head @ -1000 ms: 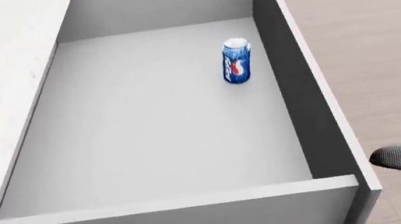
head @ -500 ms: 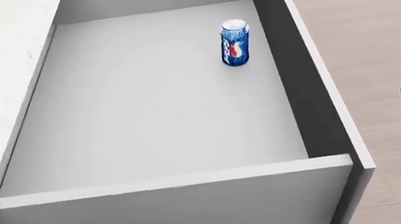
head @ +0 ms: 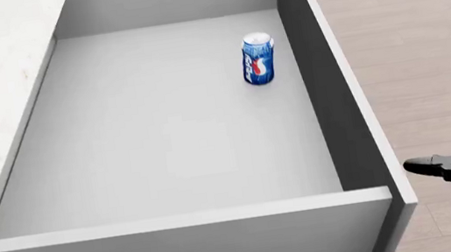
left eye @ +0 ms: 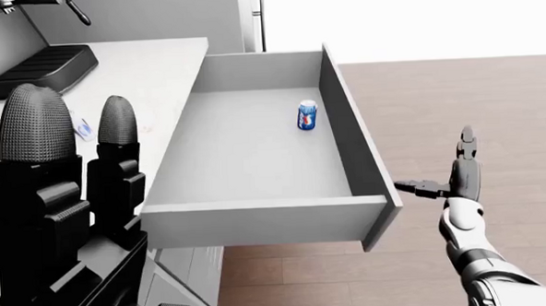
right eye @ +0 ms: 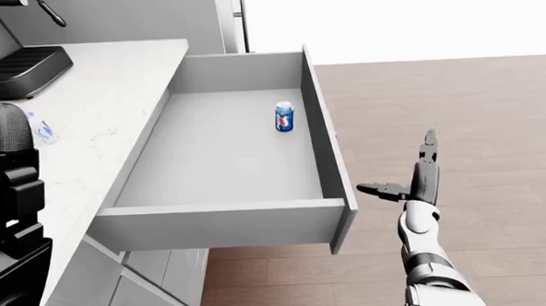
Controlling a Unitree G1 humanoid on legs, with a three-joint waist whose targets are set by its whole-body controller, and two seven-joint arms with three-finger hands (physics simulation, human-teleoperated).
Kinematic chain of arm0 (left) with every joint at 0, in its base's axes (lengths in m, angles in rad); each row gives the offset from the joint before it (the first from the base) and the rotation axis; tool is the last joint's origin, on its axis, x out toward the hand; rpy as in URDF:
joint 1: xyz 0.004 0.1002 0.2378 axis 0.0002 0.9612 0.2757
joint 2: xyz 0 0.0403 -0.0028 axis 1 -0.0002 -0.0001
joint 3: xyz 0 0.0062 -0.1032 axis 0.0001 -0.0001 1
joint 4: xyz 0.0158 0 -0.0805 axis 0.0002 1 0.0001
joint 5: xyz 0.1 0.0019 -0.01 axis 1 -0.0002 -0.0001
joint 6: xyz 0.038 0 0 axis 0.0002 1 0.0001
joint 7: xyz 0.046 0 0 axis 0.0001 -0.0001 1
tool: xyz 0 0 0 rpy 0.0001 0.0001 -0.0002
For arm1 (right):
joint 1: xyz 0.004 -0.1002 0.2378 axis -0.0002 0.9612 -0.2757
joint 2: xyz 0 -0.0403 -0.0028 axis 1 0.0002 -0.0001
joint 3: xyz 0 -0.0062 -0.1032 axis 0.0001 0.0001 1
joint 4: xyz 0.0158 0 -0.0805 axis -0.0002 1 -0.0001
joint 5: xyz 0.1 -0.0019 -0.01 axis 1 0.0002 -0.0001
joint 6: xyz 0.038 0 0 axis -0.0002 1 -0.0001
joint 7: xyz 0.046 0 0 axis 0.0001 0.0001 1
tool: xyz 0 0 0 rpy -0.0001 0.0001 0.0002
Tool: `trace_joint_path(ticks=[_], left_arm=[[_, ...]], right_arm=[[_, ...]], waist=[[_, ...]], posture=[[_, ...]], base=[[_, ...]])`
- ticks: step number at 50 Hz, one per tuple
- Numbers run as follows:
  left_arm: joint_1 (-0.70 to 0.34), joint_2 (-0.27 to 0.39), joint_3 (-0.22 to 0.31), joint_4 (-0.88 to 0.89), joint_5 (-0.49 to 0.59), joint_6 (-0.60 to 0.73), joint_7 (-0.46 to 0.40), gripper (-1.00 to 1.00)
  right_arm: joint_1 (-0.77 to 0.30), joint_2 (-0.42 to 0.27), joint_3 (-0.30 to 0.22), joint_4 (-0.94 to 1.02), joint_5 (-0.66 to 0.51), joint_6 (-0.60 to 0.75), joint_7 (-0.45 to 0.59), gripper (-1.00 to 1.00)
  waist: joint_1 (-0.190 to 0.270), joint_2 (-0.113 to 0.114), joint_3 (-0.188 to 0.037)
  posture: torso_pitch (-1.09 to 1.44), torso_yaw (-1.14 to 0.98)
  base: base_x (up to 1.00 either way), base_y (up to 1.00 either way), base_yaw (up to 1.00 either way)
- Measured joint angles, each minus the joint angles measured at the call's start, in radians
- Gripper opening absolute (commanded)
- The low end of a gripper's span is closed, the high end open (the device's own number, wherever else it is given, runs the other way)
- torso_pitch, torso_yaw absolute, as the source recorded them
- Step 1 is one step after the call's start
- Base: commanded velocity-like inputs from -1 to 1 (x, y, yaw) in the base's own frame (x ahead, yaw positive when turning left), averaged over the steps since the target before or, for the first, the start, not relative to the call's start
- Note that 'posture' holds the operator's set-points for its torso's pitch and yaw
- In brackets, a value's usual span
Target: Close the right drawer.
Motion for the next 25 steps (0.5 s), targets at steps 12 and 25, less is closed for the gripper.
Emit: trace_joint_path(ticks=[12, 25], left_arm=[[0.001, -0.005, 0.005, 0.000, -0.003, -0.001, -0.003, 1.00], [0.002, -0.014, 0.006, 0.000, -0.004, 0.000, -0.011, 1.00]], right_arm=[[-0.012, 0.039, 0.005, 0.000, -0.033, -0.003, 0.020, 1.00], [-0.003, 0.068, 0.015, 0.003, -0.047, 0.004, 0.066, 1.00]], waist=[[0.008, -0.005, -0.001], [0.003, -0.007, 0.000]], posture=[[0.00, 0.00], [0.00, 0.00]], base=[[0.00, 0.00, 0.00], [0.00, 0.00, 0.00]])
